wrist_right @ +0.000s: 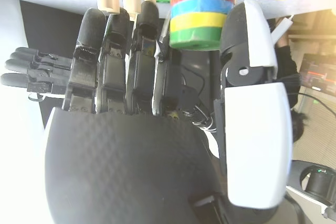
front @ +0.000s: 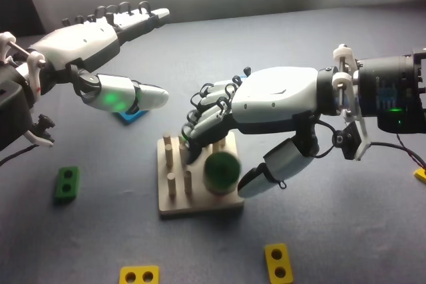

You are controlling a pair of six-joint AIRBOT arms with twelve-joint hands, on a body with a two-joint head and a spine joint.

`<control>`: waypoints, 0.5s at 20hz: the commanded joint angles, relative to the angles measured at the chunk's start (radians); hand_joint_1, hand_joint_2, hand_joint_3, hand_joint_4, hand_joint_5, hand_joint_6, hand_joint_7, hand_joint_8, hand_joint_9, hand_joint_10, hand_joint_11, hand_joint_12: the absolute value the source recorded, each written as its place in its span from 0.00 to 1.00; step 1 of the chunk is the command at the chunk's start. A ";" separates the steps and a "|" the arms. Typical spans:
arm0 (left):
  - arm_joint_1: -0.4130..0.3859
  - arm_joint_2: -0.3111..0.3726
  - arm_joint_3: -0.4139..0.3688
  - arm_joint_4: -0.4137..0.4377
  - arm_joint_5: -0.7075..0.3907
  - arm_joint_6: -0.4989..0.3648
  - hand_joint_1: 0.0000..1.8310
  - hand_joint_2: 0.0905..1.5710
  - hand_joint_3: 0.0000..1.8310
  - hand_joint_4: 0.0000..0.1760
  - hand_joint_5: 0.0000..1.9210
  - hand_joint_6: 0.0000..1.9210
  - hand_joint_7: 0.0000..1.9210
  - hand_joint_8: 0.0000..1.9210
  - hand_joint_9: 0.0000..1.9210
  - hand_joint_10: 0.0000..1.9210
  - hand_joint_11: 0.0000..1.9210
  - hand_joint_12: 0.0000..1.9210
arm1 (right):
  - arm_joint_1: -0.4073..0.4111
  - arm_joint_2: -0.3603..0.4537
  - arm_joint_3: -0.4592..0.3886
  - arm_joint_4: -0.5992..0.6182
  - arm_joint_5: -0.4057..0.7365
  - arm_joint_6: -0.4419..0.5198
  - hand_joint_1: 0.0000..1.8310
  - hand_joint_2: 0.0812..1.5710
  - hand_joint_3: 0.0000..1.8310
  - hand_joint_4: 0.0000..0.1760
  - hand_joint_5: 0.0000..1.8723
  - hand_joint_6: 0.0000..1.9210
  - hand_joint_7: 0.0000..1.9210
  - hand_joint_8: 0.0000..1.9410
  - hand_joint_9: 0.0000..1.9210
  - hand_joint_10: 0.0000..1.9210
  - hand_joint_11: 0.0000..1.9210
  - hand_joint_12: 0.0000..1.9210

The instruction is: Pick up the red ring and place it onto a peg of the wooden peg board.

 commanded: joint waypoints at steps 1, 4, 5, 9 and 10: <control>-0.015 -0.003 0.005 -0.003 -0.115 -0.003 0.32 0.67 0.00 0.95 0.01 0.00 0.00 0.00 0.00 0.00 0.00 0.00 | 0.008 -0.006 -0.001 0.054 0.069 0.008 0.40 0.57 0.00 0.55 0.13 0.01 0.10 0.00 0.02 0.15 0.00 0.56; -0.014 0.001 0.004 -0.006 -0.117 -0.001 0.33 0.66 0.00 0.99 0.01 0.00 0.00 0.00 0.00 0.00 0.00 0.00 | 0.009 -0.005 -0.001 0.047 0.072 0.020 0.37 0.53 0.00 0.48 0.10 0.00 0.08 0.00 0.02 0.11 0.00 0.53; -0.012 0.002 0.003 -0.007 -0.118 -0.001 0.33 0.67 0.00 0.99 0.02 0.00 0.00 0.00 0.00 0.00 0.00 0.00 | 0.009 -0.004 -0.001 0.045 0.073 0.026 0.39 0.51 0.00 0.43 0.10 0.00 0.08 0.00 0.03 0.12 0.00 0.57; 0.001 0.013 -0.005 -0.021 -0.129 -0.001 0.33 0.67 0.00 1.00 0.02 0.00 0.00 0.00 0.00 0.00 0.00 0.00 | 0.004 0.014 -0.002 0.042 0.086 0.046 0.36 0.50 0.00 0.31 0.11 0.00 0.10 0.00 0.03 0.13 0.00 0.64; 0.004 0.016 -0.007 -0.025 -0.133 -0.001 0.33 0.66 0.00 1.00 0.02 0.00 0.00 0.00 0.00 0.00 0.00 0.00 | 0.000 0.023 -0.004 0.049 0.085 0.047 0.36 0.51 0.00 0.37 0.10 0.00 0.09 0.00 0.03 0.14 0.00 0.62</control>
